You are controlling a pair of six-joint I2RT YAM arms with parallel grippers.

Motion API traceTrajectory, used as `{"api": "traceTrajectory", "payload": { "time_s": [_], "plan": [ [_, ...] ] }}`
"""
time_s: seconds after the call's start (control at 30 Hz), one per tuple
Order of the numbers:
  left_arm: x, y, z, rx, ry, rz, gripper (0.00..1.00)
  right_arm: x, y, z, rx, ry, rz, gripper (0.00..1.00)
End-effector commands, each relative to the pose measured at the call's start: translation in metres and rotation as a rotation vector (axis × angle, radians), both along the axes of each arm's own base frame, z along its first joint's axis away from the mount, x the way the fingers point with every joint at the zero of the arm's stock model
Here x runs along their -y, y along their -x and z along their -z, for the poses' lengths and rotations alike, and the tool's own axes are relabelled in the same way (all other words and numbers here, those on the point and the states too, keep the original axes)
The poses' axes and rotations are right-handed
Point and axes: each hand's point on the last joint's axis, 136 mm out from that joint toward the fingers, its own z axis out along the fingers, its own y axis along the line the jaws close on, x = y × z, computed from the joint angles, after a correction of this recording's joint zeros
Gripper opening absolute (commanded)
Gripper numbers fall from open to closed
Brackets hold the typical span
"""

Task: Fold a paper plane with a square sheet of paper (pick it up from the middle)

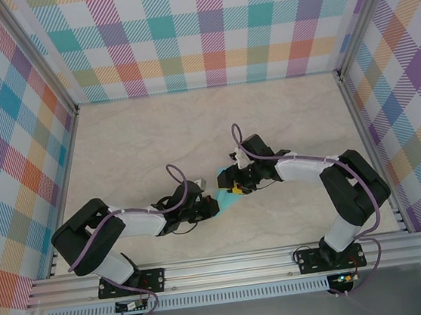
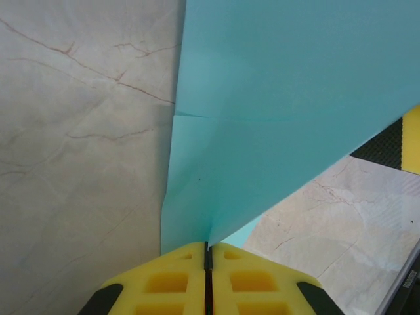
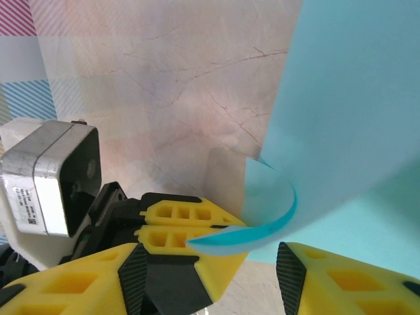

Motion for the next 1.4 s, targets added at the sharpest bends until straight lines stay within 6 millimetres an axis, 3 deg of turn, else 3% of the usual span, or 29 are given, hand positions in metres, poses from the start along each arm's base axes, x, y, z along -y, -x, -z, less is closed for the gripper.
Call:
{"api": "traceTrajectory", "payload": {
  "time_s": [0.0,0.17,0.27,0.4,0.73,0.97,1.2,1.37],
  "plan": [
    [0.002,-0.004,-0.012,0.028,-0.013,0.035,0.13,0.0,-0.002,0.008,-0.035,0.065,0.006,0.57],
    [0.002,0.0,-0.023,0.09,-0.07,0.077,0.32,0.0,-0.004,0.01,-0.046,0.081,0.013,0.42],
    [-0.004,0.002,-0.026,0.137,-0.17,0.096,0.37,0.001,-0.006,0.007,-0.037,0.09,0.018,0.36],
    [-0.008,0.005,-0.027,0.18,-0.239,0.111,0.37,0.001,-0.006,0.008,-0.04,0.094,0.016,0.33],
    [0.003,0.012,-0.017,0.271,-0.465,0.195,0.36,0.001,-0.005,0.007,-0.04,0.095,0.009,0.29],
    [-0.001,0.007,-0.013,0.349,-0.644,0.166,0.33,0.002,-0.005,0.009,-0.044,0.097,0.009,0.29],
    [-0.002,0.005,-0.01,0.371,-0.713,0.164,0.32,0.001,-0.005,0.009,-0.041,0.099,0.008,0.29],
    [-0.001,0.006,-0.005,0.365,-0.719,0.17,0.26,0.002,-0.005,0.01,-0.043,0.099,0.011,0.28]
  ]
}}
